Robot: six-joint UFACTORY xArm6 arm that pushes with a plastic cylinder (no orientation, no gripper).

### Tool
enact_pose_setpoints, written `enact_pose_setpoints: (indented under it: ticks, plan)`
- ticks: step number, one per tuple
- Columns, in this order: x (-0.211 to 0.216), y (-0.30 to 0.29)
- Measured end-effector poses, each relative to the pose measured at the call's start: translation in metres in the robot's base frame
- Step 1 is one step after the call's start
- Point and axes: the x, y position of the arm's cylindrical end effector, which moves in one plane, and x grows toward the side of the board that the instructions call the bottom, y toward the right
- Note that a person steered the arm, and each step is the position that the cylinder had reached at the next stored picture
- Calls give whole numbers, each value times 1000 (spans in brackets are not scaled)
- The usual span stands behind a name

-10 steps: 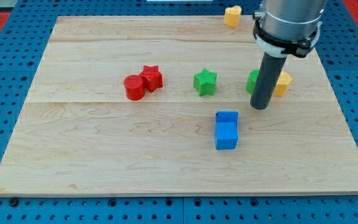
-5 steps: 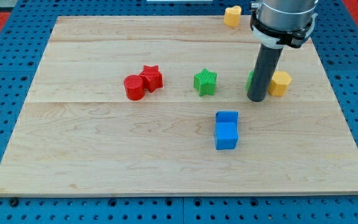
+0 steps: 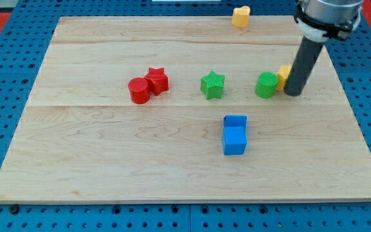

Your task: Move the yellow pentagon away from the green circle

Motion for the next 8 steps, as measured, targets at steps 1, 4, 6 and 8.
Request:
enact_pose_setpoints:
  ticks: [1, 4, 6, 8]
  plan:
    - [-43, 0]
    - [-52, 0]
    - [-7, 38]
    - [-70, 34]
